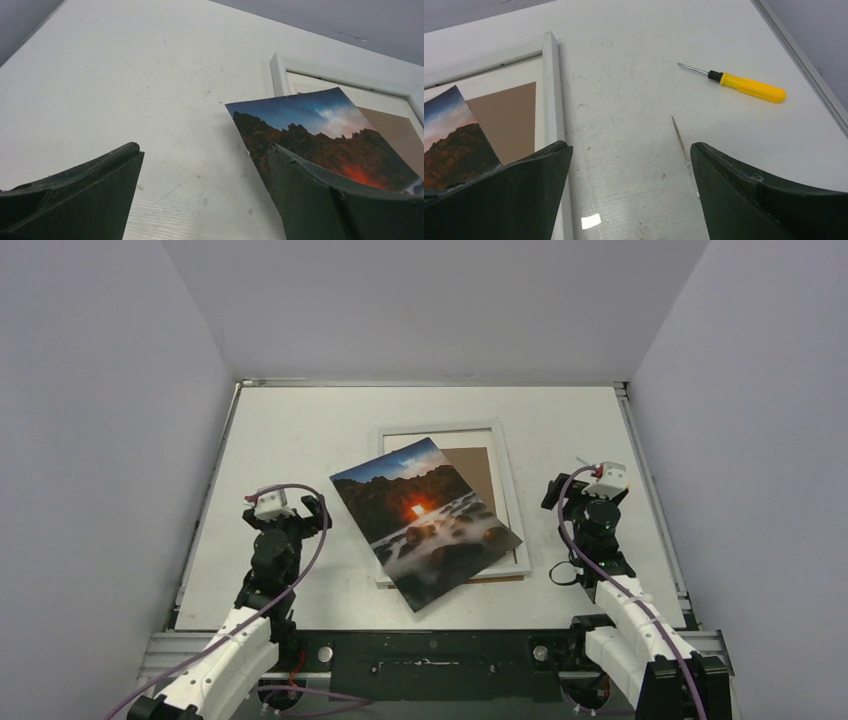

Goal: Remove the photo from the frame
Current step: Reset both arms

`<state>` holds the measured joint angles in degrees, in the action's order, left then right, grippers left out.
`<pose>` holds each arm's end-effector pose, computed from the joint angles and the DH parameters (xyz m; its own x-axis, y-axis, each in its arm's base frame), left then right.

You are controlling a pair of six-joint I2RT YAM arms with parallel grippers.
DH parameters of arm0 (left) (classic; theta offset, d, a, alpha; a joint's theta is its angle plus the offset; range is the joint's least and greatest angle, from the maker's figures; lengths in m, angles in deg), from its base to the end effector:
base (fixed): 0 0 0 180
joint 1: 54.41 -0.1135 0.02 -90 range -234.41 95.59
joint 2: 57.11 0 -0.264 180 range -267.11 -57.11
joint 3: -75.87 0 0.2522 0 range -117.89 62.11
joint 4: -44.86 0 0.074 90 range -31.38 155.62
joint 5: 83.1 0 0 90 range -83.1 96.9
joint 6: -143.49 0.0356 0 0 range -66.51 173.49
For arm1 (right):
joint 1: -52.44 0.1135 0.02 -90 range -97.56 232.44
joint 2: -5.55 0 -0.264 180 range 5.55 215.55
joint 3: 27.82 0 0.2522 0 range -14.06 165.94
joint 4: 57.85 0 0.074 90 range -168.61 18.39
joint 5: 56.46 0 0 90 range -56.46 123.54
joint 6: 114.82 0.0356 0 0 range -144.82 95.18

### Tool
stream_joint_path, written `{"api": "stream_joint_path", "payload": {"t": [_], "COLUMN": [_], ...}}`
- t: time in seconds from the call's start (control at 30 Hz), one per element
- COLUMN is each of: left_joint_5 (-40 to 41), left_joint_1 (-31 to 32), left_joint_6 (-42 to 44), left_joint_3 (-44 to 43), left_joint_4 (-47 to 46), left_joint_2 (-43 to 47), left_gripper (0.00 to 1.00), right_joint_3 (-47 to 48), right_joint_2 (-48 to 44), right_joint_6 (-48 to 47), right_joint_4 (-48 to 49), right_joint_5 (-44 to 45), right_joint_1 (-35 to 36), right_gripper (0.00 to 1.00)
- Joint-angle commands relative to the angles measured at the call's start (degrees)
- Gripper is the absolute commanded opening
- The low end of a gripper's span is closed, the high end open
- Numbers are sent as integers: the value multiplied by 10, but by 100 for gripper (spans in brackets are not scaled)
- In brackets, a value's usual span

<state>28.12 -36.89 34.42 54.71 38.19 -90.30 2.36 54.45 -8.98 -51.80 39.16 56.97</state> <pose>0.1493 -0.0336 0.1954 -0.0636 -0.2993 -0.9520 -0.0887 0.9519 -0.2933 0.1918 0.0117 0.2075 -0.2058 0.2562 -0.9445 0.0757 0.9664 0.2456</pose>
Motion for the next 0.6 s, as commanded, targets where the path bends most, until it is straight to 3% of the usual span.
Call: {"api": "stream_joint_path", "payload": {"t": [0.0,0.3,0.57], "left_joint_5": [75,103,14], "left_joint_1": [-3,-17,-90], "left_joint_6": [74,138,142], "left_joint_3": [-6,28,27], "left_joint_4": [-114,-257,-346], "left_joint_2": [-46,-143,-243], "left_gripper": [96,96,96], "right_joint_3": [-17,-46,-50], "right_joint_2": [15,121,260], "right_joint_6": [-69,-103,-101], "right_joint_4": [122,257,388], "right_joint_5": [7,41,53], "right_joint_1": [-1,0,-1], "right_gripper": [92,92,93]}}
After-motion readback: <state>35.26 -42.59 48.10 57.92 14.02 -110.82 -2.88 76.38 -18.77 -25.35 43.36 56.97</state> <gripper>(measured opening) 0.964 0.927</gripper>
